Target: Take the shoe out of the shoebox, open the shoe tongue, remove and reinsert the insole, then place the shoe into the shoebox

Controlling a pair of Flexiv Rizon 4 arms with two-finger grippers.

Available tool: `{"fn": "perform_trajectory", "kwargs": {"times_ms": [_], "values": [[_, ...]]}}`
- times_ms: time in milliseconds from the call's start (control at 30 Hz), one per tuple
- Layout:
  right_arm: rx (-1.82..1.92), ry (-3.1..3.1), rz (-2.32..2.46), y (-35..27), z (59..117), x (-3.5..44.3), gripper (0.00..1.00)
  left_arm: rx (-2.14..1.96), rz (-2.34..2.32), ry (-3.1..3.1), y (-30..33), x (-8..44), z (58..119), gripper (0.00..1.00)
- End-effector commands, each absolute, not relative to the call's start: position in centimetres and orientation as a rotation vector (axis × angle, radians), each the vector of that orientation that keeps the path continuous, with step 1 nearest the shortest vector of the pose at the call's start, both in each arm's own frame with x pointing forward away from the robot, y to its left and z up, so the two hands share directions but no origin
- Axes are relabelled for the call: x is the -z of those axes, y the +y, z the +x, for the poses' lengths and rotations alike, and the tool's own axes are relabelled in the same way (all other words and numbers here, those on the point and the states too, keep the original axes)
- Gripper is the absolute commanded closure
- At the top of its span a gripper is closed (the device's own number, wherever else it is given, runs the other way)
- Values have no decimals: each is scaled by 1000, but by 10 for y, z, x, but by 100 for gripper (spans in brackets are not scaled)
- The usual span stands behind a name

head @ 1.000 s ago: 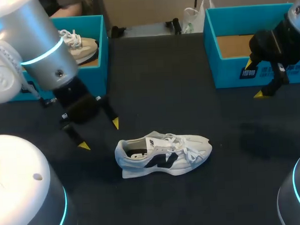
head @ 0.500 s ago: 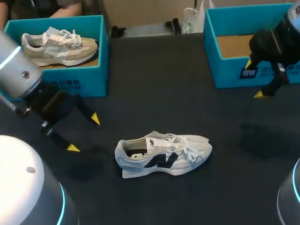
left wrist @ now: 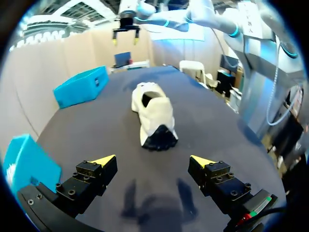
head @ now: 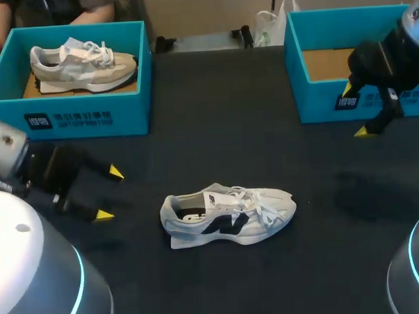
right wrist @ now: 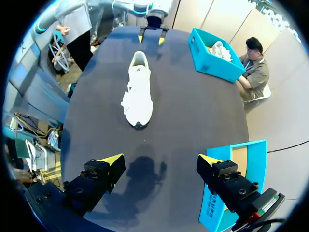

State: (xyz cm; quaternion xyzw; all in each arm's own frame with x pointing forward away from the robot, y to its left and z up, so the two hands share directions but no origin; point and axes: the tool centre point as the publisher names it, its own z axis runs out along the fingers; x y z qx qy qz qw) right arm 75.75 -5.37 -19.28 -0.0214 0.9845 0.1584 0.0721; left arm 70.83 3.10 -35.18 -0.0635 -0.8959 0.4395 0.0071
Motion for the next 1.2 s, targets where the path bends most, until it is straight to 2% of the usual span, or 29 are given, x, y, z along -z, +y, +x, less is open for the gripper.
{"fn": "perform_trajectory", "kwargs": {"times_ms": [33,467,1200], "values": [[-474,2959,-63,-53,758,194,0,-1511,-126,-2764,31,369,711,0],[-474,2959,-63,-53,758,194,0,-1649,-55,-2637,29,362,710,0],[-474,2959,-63,-53,758,194,0,-1649,-55,-2637,29,362,710,0]]}}
